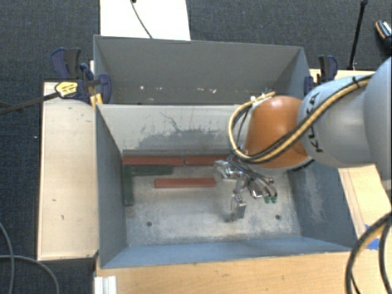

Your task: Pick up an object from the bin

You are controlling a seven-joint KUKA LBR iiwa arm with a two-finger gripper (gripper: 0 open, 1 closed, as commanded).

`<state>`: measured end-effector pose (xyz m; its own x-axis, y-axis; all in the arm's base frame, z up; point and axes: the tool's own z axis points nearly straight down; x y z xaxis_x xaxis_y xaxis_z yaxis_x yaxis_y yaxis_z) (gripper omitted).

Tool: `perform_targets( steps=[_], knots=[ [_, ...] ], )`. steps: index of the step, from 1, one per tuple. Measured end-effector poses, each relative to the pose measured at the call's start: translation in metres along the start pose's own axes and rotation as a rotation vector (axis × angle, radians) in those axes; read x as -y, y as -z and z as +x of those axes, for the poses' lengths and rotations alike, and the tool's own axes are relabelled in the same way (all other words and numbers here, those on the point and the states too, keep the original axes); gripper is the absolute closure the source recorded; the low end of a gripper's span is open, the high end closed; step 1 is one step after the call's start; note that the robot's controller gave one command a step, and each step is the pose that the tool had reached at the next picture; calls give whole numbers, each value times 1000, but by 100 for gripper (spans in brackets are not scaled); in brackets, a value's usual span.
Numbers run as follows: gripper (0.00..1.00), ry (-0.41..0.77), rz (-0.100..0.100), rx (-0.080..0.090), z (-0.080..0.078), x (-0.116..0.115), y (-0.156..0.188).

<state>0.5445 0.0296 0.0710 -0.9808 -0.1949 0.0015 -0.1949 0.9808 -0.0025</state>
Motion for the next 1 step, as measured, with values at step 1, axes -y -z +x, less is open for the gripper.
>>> perform_targets(
  steps=[1],
  knots=[
    [100, 1, -3, 5, -2, -4, 2]
  ],
)
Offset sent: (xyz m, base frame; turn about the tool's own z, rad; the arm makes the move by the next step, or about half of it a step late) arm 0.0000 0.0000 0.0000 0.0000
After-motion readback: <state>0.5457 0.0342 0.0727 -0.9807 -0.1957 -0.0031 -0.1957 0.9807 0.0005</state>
